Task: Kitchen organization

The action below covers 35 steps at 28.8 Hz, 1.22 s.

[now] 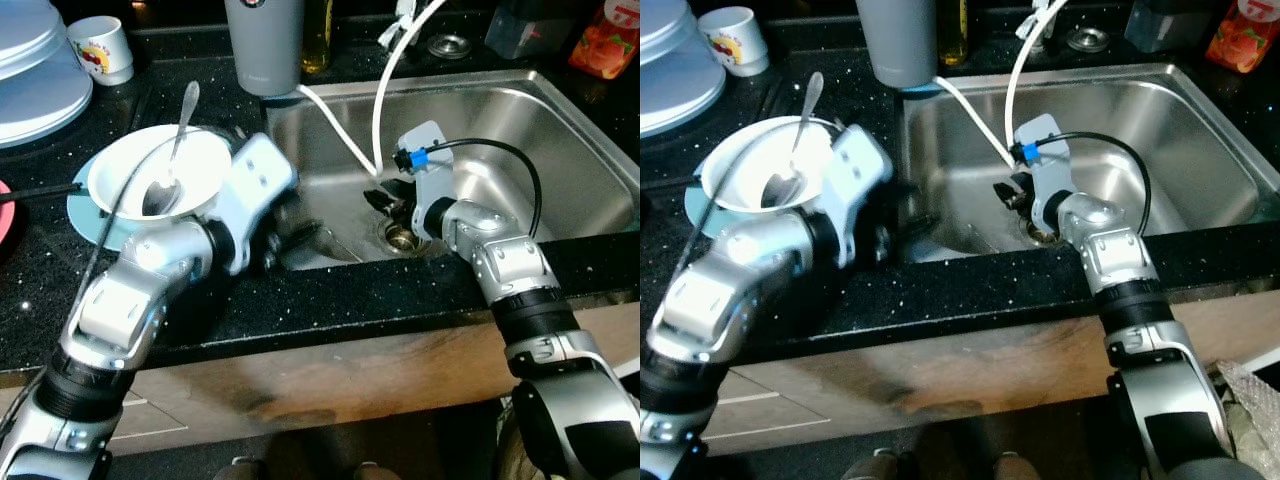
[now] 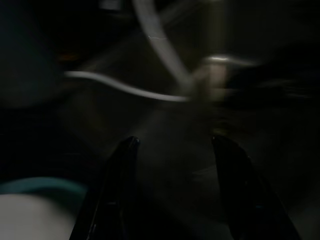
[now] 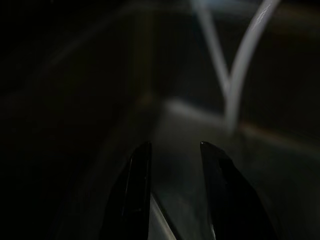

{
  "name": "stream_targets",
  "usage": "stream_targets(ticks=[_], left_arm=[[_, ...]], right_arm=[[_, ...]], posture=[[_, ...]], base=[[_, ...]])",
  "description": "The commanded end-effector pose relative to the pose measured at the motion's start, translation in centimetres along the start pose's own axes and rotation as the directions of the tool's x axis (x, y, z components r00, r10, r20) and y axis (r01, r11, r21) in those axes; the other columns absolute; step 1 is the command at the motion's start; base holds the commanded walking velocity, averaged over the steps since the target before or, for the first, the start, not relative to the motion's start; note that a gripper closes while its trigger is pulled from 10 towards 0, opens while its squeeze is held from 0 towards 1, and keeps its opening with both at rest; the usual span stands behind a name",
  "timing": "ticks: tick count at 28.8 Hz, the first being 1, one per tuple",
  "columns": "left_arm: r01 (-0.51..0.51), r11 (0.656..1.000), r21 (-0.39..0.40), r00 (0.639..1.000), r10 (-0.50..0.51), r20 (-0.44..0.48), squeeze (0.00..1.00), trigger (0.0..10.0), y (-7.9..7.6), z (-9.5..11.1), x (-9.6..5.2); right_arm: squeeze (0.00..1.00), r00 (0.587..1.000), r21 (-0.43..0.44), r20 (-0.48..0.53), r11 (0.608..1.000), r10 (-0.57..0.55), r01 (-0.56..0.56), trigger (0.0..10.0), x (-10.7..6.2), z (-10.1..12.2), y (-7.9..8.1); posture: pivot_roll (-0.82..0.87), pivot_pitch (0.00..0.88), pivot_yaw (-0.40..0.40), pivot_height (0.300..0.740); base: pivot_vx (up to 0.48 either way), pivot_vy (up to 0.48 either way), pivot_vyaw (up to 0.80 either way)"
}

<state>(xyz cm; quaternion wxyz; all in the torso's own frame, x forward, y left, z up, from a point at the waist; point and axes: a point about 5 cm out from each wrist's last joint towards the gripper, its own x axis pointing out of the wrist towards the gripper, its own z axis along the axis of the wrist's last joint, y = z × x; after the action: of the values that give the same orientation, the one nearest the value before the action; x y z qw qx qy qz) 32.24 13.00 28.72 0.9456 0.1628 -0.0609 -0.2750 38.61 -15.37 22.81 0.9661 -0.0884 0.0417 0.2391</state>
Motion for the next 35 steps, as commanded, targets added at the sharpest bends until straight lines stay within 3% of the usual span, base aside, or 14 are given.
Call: stream_targets(ticks=[1, 2, 4, 5, 11, 12, 15, 16, 17, 18, 22, 23, 35], left_arm=[[-0.130, 0.991, 0.017, 0.990, 0.131, -0.054, 0.00, 10.0, 2.0, 0.0, -0.2], [-0.130, 0.991, 0.017, 0.990, 0.131, -0.054, 0.00, 10.0, 2.0, 0.0, -0.2], [-0.232, 0.971, 0.057, 0.967, 0.237, -0.099, 0.00, 10.0, 3.8, 0.3, -0.5], [-0.300, 0.947, 0.113, 0.937, 0.315, -0.150, 0.00, 10.0, 5.2, 0.2, -0.8], [-0.358, 0.930, 0.084, 0.901, 0.368, -0.229, 0.00, 10.0, 6.4, -0.5, -1.2], [-0.374, 0.924, 0.078, 0.887, 0.381, -0.261, 1.00, 10.0, 6.7, -0.8, -1.3], [-0.393, 0.916, 0.076, 0.864, 0.396, -0.311, 1.00, 10.0, 6.8, -1.3, -1.4], [-0.395, 0.917, 0.058, 0.854, 0.390, -0.344, 0.93, 10.0, 6.8, -1.6, -1.4], [-0.394, 0.918, 0.045, 0.850, 0.383, -0.363, 0.25, 10.0, 6.7, -1.9, -1.4], [-0.398, 0.917, 0.023, 0.845, 0.376, -0.379, 0.16, 10.0, 6.6, -2.2, -1.4], [-0.407, 0.914, -0.011, 0.839, 0.369, -0.401, 0.13, 10.0, 6.6, -2.6, -1.3], [-0.414, 0.910, -0.026, 0.833, 0.367, -0.415, 0.00, 10.0, 6.6, -2.9, -1.3], [-0.442, 0.891, -0.103, 0.798, 0.338, -0.498, 0.00, 10.0, 6.7, -5.1, -1.1]], right_arm=[[0.00, 0.996, 0.046, 0.088, 0.999, -0.002, -0.002, 10.0, -0.3, 1.8, 0.2], [0.00, 0.996, 0.046, 0.088, 0.999, -0.002, -0.002, 10.0, -0.3, 1.8, 0.2], [0.00, 0.988, 0.077, 0.149, 0.995, 0.048, -0.060, 10.0, -0.8, 3.0, 1.2], [0.00, 0.973, 0.066, 0.200, 0.989, 0.119, -0.134, 10.0, -1.3, 3.9, 2.2], [0.00, 0.949, 0.020, 0.238, 0.976, 0.206, -0.217, 10.0, -2.1, 4.6, 3.6], [0.00, 0.945, 0.015, 0.243, 0.973, 0.219, -0.230, 10.0, -2.2, 4.6, 3.9], [0.00, 0.940, 0.009, 0.249, 0.970, 0.232, -0.242, 10.0, -2.5, 4.7, 4.2], [0.00, 0.939, 0.009, 0.250, 0.969, 0.236, -0.246, 10.0, -2.7, 4.7, 4.3], [0.00, 0.938, 0.010, 0.251, 0.969, 0.237, -0.248, 10.0, -2.8, 4.7, 4.4], [0.00, 0.938, 0.008, 0.250, 0.968, 0.239, -0.249, 10.0, -2.8, 4.7, 4.5], [0.00, 0.938, 0.005, 0.247, 0.968, 0.242, -0.251, 10.0, -3.0, 4.8, 4.6], [0.00, 0.938, 0.002, 0.247, 0.967, 0.245, -0.253, 10.0, -3.1, 4.9, 4.6], [0.00, 0.927, -0.022, 0.247, 0.958, 0.281, -0.285, 10.0, -3.4, 5.3, 5.2]], posture=[[0.04, 0.153, 0.003, 0.740], [0.04, 0.153, 0.003, 0.740], [0.04, 0.141, -0.001, 0.740], [0.04, 0.136, 0.000, 0.740], [0.04, 0.132, 0.002, 0.740], [0.04, 0.128, 0.005, 0.740], [0.04, 0.127, 0.007, 0.740], [0.04, 0.127, 0.007, 0.740], [0.04, 0.127, 0.007, 0.740], [0.04, 0.127, 0.007, 0.740], [0.04, 0.129, 0.006, 0.740], [0.04, 0.129, 0.006, 0.740], [0.03, 0.137, 0.004, 0.740]], base=[[0.000, 0.000, 0.00], [0.000, 0.000, 0.00], [0.000, 0.000, 0.00], [0.000, 0.000, 0.00], [0.000, 0.000, 0.00], [0.000, 0.000, 0.00], [0.000, 0.000, 0.00], [0.000, 0.000, 0.00], [0.000, 0.000, 0.00], [0.000, 0.000, 0.00], [0.000, 0.000, 0.00], [0.000, 0.000, 0.00], [0.000, 0.000, 0.00]])
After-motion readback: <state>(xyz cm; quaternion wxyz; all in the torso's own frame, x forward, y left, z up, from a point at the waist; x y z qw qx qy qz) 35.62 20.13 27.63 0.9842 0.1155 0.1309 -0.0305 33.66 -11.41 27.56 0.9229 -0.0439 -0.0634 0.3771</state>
